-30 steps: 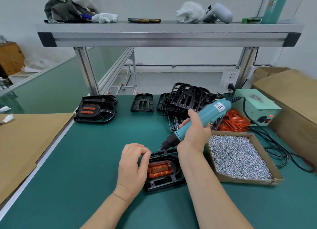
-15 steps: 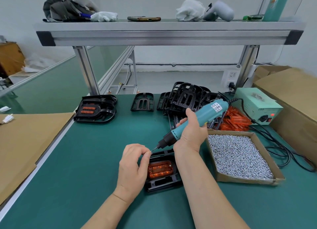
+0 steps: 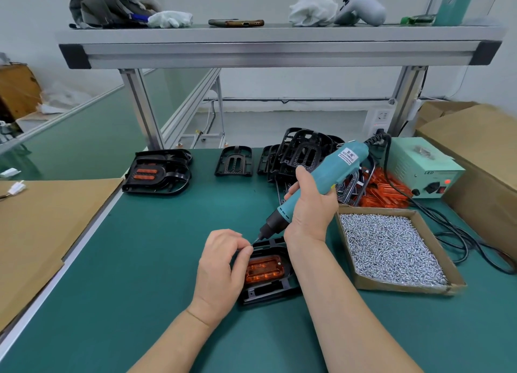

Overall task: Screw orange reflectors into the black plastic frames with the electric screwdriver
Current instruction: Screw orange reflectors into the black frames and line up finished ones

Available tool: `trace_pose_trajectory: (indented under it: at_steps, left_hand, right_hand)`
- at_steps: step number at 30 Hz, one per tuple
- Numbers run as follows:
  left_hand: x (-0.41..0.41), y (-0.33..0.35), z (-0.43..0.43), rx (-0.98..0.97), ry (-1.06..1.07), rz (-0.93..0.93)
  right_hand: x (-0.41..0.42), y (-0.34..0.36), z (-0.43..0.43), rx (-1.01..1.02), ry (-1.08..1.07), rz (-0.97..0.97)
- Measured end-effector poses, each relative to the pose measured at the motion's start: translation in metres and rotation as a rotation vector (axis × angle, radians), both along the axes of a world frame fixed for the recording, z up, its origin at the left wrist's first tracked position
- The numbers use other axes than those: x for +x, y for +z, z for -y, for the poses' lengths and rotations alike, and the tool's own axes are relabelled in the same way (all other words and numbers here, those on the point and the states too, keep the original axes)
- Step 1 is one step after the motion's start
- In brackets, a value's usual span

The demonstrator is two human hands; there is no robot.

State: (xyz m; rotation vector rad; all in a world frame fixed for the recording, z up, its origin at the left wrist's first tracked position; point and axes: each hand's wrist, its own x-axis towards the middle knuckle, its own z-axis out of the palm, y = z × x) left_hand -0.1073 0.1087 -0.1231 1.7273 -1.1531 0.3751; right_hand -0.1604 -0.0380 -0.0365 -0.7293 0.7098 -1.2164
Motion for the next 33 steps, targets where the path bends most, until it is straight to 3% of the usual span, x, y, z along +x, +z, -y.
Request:
trace_pose_trajectory:
  at_steps: [12, 17, 20, 24, 33]
  left_hand:
    - [-0.002, 0.002, -0.003, 0.083, -0.004, -0.029]
    - [-0.003, 0.006, -0.021, 0.158, -0.03, -0.241]
    - [0.003, 0.002, -0.036, 0.421, -0.162, -0.41]
    - [0.001, 0.001, -0.037, 0.631, -0.209, -0.331]
    - [0.002, 0.002, -0.035, 0.621, -0.176, -0.354]
  right_hand:
    - [0.003, 0.003, -0.006, -0.108, -0.011, 0.017]
    - [0.001, 0.003, -0.008, -0.14, 0.004, 0.0]
    - [0.0, 0.003, -0.012, -0.187, 0.028, -0.008]
    - [0.0, 0.0, -0.023, -0.28, 0.06, -0.034]
    - [0.005, -0.003, -0.044, -0.466, 0.115, -0.164]
